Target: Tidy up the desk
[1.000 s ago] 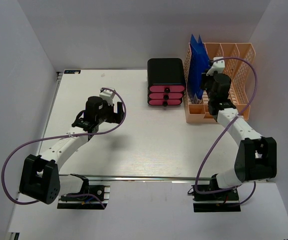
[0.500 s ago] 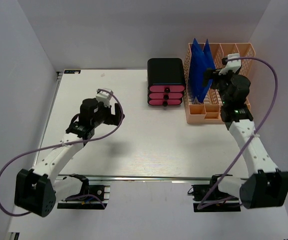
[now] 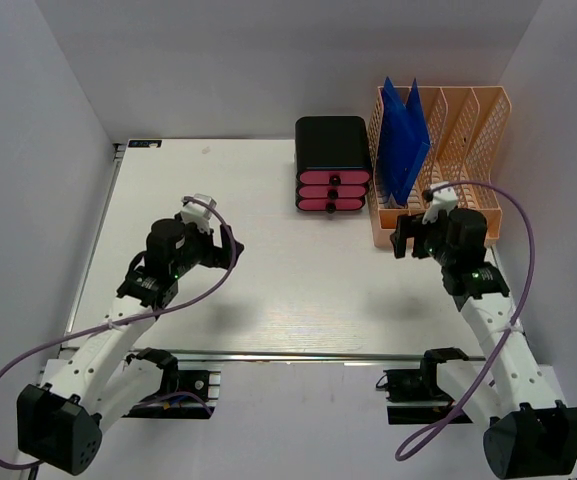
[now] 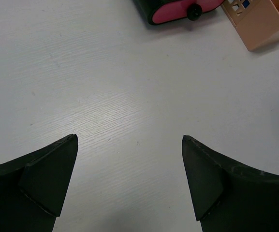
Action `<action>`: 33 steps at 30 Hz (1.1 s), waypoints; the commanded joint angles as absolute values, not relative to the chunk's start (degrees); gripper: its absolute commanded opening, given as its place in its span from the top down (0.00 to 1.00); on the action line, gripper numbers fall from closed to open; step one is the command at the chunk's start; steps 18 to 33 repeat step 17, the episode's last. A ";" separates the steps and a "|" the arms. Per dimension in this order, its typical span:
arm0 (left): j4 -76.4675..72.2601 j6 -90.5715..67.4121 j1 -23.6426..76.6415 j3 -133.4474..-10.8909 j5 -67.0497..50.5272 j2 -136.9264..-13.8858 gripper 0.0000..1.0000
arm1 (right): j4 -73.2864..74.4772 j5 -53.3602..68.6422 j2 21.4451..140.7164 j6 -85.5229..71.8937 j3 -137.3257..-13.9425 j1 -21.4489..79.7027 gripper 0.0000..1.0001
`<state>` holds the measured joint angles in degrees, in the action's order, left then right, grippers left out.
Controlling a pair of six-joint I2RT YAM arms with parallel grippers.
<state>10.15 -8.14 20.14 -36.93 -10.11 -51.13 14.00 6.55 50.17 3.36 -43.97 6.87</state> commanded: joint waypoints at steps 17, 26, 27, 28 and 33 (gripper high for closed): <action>15.21 -6.50 20.65 -34.10 -9.85 -38.32 0.02 | 6.43 11.34 40.00 4.74 -31.21 6.68 0.11; 15.21 -6.50 20.65 -34.10 -9.85 -38.32 0.02 | 6.43 11.34 40.00 4.74 -31.21 6.68 0.11; 15.21 -6.50 20.65 -34.10 -9.85 -38.32 0.02 | 6.43 11.34 40.00 4.74 -31.21 6.68 0.11; 15.21 -6.50 20.65 -34.10 -9.85 -38.32 0.02 | 6.43 11.34 40.00 4.74 -31.21 6.68 0.11; 15.21 -6.50 20.65 -34.10 -9.85 -38.32 0.02 | 6.43 11.34 40.00 4.74 -31.21 6.68 0.11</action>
